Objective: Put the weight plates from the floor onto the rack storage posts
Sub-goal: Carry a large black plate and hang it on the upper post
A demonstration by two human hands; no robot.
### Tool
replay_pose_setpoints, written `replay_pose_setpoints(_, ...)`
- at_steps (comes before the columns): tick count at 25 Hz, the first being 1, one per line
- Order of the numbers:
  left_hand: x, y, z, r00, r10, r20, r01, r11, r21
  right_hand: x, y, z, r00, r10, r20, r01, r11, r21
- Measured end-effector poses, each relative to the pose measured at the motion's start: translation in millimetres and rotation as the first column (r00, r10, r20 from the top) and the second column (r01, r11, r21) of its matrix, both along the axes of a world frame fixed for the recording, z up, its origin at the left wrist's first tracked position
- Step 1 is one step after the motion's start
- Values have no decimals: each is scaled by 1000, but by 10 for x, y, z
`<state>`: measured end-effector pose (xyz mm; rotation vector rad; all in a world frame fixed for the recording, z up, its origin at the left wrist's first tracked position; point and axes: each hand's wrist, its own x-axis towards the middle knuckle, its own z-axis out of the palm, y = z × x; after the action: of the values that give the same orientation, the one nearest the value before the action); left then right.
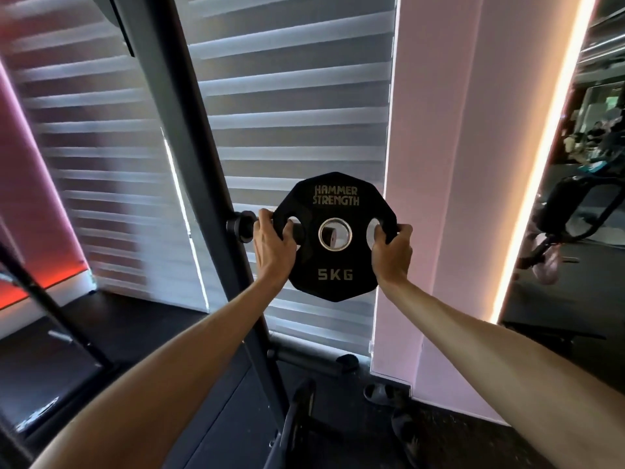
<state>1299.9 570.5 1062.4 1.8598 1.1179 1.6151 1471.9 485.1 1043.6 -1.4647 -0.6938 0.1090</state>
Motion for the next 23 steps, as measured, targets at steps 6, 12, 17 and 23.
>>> replay_pose_setpoints(6,60,-88,-109,976,204,-76,-188,966,178,253,298,-119,988,154,4,-154,988,-35)
replay_pose_setpoints(12,90,-234,-185,948,300,-104,-265,928,262,394,426,-214,952,300,55,-300,954,-10)
replay_pose_setpoints(17,173,-283,-187,930,347,-117,-297,902,314,504,503,-208,920,385,76,-385,923,-15)
replay_pose_setpoints(23,253,-346,-177,930,290,-225,-203,917,344,530,633,-239,881,466,87,-465,885,-29)
